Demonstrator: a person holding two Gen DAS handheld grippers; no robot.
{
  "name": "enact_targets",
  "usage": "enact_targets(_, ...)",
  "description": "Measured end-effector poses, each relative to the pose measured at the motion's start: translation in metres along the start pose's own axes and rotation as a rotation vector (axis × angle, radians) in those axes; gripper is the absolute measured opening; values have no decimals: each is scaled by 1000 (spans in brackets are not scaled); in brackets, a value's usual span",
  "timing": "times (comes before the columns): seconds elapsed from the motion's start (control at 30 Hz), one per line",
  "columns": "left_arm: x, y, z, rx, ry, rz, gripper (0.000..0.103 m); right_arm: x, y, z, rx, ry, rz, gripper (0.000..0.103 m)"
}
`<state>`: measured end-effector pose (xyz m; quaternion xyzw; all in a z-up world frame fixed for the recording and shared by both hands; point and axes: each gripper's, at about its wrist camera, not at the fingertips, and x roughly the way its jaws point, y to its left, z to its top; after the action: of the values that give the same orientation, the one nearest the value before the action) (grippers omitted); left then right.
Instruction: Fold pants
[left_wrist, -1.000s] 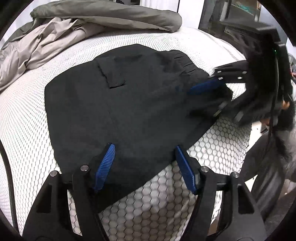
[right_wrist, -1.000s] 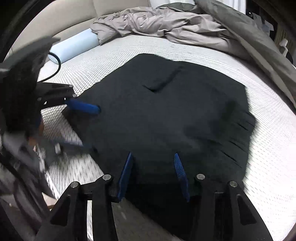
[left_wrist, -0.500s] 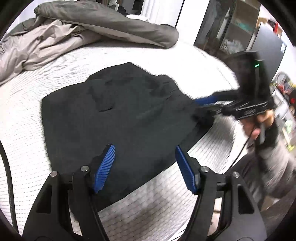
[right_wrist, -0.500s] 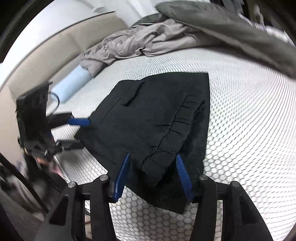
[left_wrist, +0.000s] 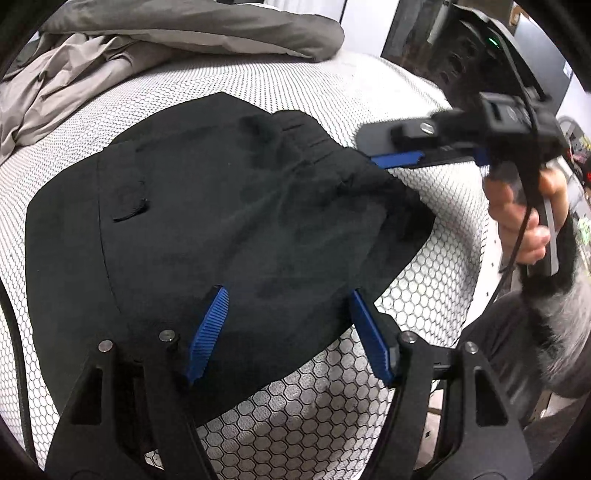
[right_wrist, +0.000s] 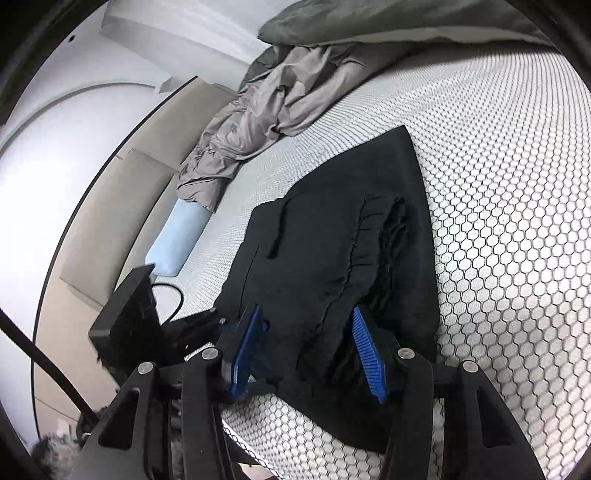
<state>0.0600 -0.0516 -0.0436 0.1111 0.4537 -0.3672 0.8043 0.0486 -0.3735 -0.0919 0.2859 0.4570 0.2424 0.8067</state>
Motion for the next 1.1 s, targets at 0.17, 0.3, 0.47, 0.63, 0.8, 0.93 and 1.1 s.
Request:
enact_targets(0.17, 9, -4, 2, 17, 7, 13, 66, 14, 10, -4, -57, 61, -13, 52)
enact_targets(0.3, 8, -5, 2, 19, 11, 8, 66, 17, 19, -10, -96, 73, -62, 9)
enact_targets(0.47, -11, 1, 3, -8, -10, -60, 66, 5, 33, -18, -115, 73, -46, 7)
enact_targets(0.63, -21, 12, -1, -35, -26, -76, 66, 10, 9, -26, -45, 107, -160, 8)
enact_targets(0.8, -15, 15, 5, -88, -36, -63, 66, -17, 15, -19, -65, 11, -152, 15)
enact_targets(0.93, -7, 2, 23, -147, -96, -70, 66, -23, 6, -9, -26, -79, -113, 17)
enact_targets(1.1, 21, -33, 38, -82, -88, -1, 67, -1, -10, 3, 40, -34, -129, 17)
